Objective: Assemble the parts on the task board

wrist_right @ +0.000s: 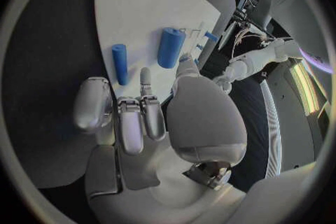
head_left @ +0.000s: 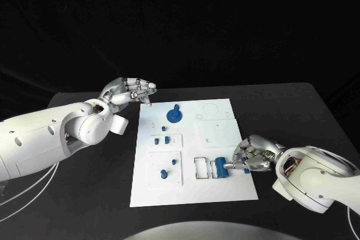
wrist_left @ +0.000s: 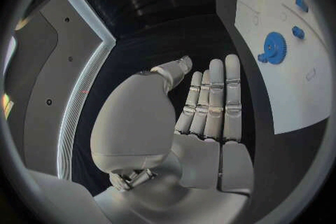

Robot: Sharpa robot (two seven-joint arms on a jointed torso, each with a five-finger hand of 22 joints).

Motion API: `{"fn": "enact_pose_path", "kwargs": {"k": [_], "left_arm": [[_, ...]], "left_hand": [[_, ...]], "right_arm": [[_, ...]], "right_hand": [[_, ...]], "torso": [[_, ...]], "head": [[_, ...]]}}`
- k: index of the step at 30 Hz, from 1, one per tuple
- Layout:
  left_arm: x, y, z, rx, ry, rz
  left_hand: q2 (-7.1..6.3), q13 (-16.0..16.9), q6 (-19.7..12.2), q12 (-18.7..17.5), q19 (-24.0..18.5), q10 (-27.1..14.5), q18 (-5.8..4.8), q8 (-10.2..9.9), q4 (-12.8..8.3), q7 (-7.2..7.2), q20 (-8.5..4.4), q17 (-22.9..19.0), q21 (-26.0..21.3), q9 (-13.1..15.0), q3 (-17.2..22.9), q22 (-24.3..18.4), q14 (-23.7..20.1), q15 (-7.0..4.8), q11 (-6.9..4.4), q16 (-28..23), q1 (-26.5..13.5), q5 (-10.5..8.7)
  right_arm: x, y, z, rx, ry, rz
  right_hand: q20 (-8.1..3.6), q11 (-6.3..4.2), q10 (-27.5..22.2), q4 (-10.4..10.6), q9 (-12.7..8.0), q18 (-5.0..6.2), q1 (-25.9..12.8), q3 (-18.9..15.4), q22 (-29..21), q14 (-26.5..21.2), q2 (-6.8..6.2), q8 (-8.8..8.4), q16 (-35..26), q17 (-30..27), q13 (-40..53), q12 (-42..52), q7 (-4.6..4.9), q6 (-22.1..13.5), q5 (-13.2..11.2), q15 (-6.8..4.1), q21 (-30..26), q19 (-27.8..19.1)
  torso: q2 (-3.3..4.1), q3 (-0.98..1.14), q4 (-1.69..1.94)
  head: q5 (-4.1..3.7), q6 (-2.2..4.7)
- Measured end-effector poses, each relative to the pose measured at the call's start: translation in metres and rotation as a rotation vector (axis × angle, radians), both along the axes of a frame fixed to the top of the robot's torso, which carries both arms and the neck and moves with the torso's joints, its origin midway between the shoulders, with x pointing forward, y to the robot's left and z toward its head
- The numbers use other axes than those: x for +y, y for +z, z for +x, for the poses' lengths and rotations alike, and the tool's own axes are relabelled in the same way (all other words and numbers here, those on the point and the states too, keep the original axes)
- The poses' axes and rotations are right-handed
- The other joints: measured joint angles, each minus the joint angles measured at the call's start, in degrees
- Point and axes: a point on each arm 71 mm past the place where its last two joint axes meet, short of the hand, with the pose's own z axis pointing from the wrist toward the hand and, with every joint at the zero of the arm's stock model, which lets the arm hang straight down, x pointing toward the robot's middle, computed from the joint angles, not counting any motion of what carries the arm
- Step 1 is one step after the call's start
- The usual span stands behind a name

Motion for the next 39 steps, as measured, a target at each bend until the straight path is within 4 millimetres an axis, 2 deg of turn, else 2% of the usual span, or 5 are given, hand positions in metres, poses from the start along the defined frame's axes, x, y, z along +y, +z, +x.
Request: {"fn": "enact_pose_path", "kwargs": {"k": [12, 19, 27, 33, 39], "left_arm": [[0.001, 0.0, 0.0, 0.001, 0.002, 0.001], [0.001, 0.0, 0.0, 0.002, 0.001, 0.001], [0.002, 0.0, -0.001, 0.002, 0.002, 0.001], [0.002, 0.0, -0.001, 0.002, 0.003, 0.002], [0.003, 0.0, -0.001, 0.002, 0.003, 0.002]], "left_hand": [[0.0, 0.0, 0.0, 0.0, 0.0, 0.0, 0.0, 0.0, 0.0, 0.0, 0.0, 0.0, 0.0, 0.0, 0.0, 0.0, 0.0, 0.0, 0.0, 0.0, 0.0, 0.0], [0.0, 0.0, 0.0, 0.0, 0.0, 0.0, 0.0, 0.3, 0.0, 0.0, 0.0, 0.0, 0.0, 0.0, 0.0, -0.1, 0.0, 0.0, 0.0, 0.0, 0.0, 0.0], [0.0, 0.0, 0.0, 0.0, 0.0, 0.0, 0.0, 0.3, 0.0, 0.0, 0.0, 0.0, 0.0, 0.0, 0.0, -0.1, 0.0, 0.0, 0.0, 0.0, 0.0, 0.0], [0.0, 0.0, 0.0, 0.0, 0.0, 0.0, 0.0, 0.3, 0.0, 0.0, 0.0, 0.0, 0.0, 0.0, 0.0, -0.1, 0.0, 0.0, 0.0, 0.0, 0.0, 0.0], [0.0, 0.0, 0.0, 0.0, 0.0, 0.0, 0.0, 0.3, 0.0, 0.0, 0.0, 0.1, 0.0, 0.0, 0.0, -0.1, 0.0, 0.0, 0.0, 0.0, 0.0, 0.0]], "right_arm": [[0.014, -0.008, -0.004, 0.017, 0.007, 0.003], [0.016, -0.012, -0.002, 0.023, 0.007, -0.001], [0.02, -0.015, 0.001, 0.012, 0.018, -0.012], [0.024, -0.015, 0.002, -0.007, 0.038, -0.023], [0.026, -0.014, 0.002, -0.025, 0.053, -0.029]], "right_hand": [[-0.21, -0.84, 0.2, 0.0, 1.9, -0.89, -1.4, 0.0, 0.0, 0.0, -0.1, 2.39, 0.0, 0.0, 0.0, 0.2, -1.44, 2.1, 0.2, -0.42, 0.0, 0.2], [-0.41, -0.92, 0.3, -0.1, 2.6, -0.89, -1.3, 0.4, 0.0, 0.2, -0.09, 2.85, 0.0, 0.0, 0.0, 0.2, -1.53, 2.2, 0.2, -0.62, 0.0, 0.4], [-0.41, -0.92, 0.3, -0.2, 3.4, -0.89, 1.4, 0.6, 0.0, 0.0, -0.05, 3.66, 0.0, 0.0, 0.0, 0.2, -1.79, 2.7, 0.2, -0.82, 0.0, 0.4], [-0.42, -0.92, 0.3, -0.3, 4.9, -0.89, 3.7, 0.9, 0.0, 0.0, 0.24, 3.63, 0.0, 0.0, 0.0, 0.2, -1.45, 2.4, 0.2, -0.82, 0.0, 0.4], [-0.41, -1.11, 0.1, 0.2, 4.9, -0.89, 8.0, 2.1, 0.0, 0.0, 0.19, 3.11, 0.0, 0.0, 0.0, 0.2, -0.98, 2.0, 0.0, -0.82, 0.0, 0.4]], "torso": [[0.05, 0.01, -0.03], [0.02, 0.01, -0.04], [0.0, 0.02, -0.03], [0.0, 0.01, -0.03], [-0.02, -0.03, -0.03]], "head": [[0.27, -0.54], [0.49, -0.76], [0.65, -0.8], [0.72, -0.8], [0.98, -0.65]]}}
